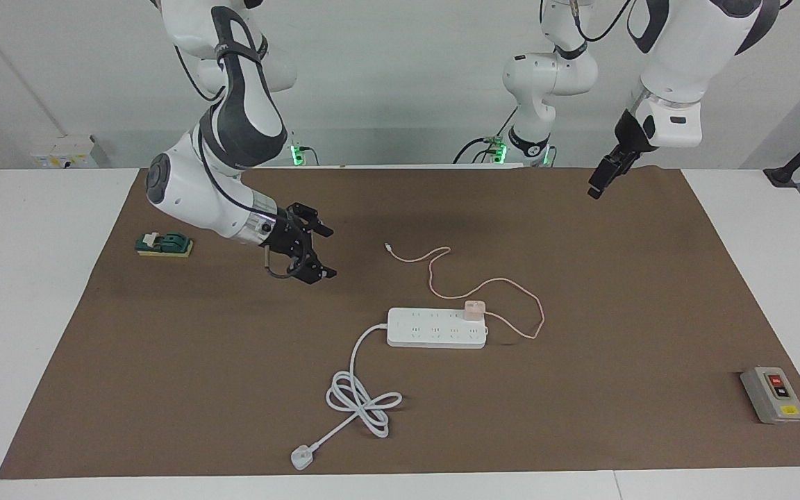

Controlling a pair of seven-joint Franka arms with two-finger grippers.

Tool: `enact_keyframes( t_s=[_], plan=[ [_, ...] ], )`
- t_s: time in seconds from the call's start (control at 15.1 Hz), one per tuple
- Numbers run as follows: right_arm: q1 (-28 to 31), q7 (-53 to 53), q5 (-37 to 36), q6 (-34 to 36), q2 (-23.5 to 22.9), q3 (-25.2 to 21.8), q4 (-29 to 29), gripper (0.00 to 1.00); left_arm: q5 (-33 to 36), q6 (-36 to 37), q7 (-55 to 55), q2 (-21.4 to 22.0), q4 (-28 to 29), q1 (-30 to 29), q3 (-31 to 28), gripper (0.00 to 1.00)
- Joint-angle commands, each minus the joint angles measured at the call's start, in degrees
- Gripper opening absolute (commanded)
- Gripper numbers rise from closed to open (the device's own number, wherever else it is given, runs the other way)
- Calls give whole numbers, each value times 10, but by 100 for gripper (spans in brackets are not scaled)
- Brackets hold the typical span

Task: Unplug charger and place it aside
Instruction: 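Reach the left gripper to the pink plug while the right gripper reaches the strip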

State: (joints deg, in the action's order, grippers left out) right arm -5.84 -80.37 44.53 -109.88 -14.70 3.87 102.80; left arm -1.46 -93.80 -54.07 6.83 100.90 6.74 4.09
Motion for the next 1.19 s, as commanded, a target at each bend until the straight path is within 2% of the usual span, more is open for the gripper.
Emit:
enact_keyframes(
  t_s=[0.0,0.2,0.53,0.73,0.86,1.0,1.13],
  plan=[
    [1,-3,64,-30,-38,2,-10,100,-5,-66,-158,-16,18,48,-7,100],
    [-18,76,145,-59,-71,1,-14,100,-6,-106,-264,-47,11,69,-7,100],
    [-37,193,232,-76,-110,2,-23,100,2,-124,-385,-163,-54,100,-8,100],
    [-46,210,268,-101,-130,2,-27,100,1,-126,-429,-216,-100,115,-9,100],
    [-58,209,281,-126,-151,1,-46,100,8,-127,-456,-262,-151,136,-10,100],
    [-61,205,291,-130,-173,2,-67,100,10,-128,-493,-289,-174,140,-10,100],
    [-67,196,299,-139,-211,1,-107,100,29,-122,-538,-354,-239,164,-15,100]
  ],
)
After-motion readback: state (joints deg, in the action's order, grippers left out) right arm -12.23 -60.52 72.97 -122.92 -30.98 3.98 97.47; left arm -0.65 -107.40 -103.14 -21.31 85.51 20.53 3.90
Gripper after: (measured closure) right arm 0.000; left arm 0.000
